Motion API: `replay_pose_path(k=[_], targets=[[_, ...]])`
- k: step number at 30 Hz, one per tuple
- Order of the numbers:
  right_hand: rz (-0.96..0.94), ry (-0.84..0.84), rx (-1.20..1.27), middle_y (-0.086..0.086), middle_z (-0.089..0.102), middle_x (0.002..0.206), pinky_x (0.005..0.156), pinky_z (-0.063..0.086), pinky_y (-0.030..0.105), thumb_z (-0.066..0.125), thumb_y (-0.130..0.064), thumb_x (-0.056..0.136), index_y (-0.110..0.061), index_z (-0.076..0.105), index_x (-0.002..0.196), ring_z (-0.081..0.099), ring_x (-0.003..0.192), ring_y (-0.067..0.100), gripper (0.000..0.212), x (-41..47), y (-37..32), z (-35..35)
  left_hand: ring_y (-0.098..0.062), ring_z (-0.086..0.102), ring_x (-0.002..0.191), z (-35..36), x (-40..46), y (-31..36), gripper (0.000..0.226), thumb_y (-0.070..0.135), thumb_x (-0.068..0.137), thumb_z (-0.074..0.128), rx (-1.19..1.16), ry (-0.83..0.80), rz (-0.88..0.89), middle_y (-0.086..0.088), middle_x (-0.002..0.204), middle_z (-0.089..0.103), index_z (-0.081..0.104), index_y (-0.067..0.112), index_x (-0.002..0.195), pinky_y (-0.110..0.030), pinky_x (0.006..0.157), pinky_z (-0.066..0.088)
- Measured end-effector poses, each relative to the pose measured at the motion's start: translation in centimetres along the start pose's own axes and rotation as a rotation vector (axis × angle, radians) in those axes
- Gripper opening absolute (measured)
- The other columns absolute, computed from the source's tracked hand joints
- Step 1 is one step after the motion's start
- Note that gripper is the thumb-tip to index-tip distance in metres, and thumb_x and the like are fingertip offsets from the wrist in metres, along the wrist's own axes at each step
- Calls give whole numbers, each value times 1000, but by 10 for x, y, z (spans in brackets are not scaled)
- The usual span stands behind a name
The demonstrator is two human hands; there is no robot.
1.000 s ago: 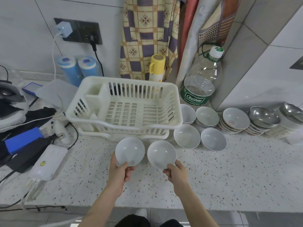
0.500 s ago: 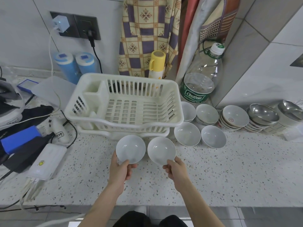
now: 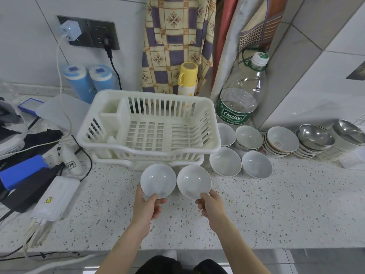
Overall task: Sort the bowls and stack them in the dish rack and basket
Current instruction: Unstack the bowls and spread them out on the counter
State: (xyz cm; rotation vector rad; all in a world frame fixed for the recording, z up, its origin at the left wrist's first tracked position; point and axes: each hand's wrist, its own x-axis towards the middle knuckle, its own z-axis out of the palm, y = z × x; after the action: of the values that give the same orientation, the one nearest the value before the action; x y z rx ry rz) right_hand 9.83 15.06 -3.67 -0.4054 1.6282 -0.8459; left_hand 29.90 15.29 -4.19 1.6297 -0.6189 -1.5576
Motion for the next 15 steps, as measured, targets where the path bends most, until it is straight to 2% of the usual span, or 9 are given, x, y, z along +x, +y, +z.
replay_pose_path(k=[6,9,13,15], targets=[[2,0,9,5,59,58,39,31,19,46,-3,91,-15,59,122,44,44,10,36,-1,0,1,-14,48,42,-4,2,0,65,7,96,51,15,-30,-10,-16,81,76,30,46,143,-24,39,36],[16,8,8,6,62,62,39,31,19,49,-8,94,-18,56,126,44,44,11,35,-1,1,0,-14,44,39,-5,2,-1,65,17,97,54,42,-25,-24,-13,81,77,24,52,143,-23,37,33],[40,12,3,5,66,67,37,29,19,56,-20,95,-19,52,133,45,44,11,38,-2,0,-2,-12,38,36,-5,1,-3,82,37,93,61,96,68,-26,-11,76,76,4,56,147,-22,35,30],[54,12,-15,5,67,71,37,29,19,59,-27,95,-20,51,133,45,45,11,40,-2,-1,-7,-11,37,37,-5,-2,-6,78,39,92,61,87,132,5,-11,73,75,9,54,148,-23,36,31]])
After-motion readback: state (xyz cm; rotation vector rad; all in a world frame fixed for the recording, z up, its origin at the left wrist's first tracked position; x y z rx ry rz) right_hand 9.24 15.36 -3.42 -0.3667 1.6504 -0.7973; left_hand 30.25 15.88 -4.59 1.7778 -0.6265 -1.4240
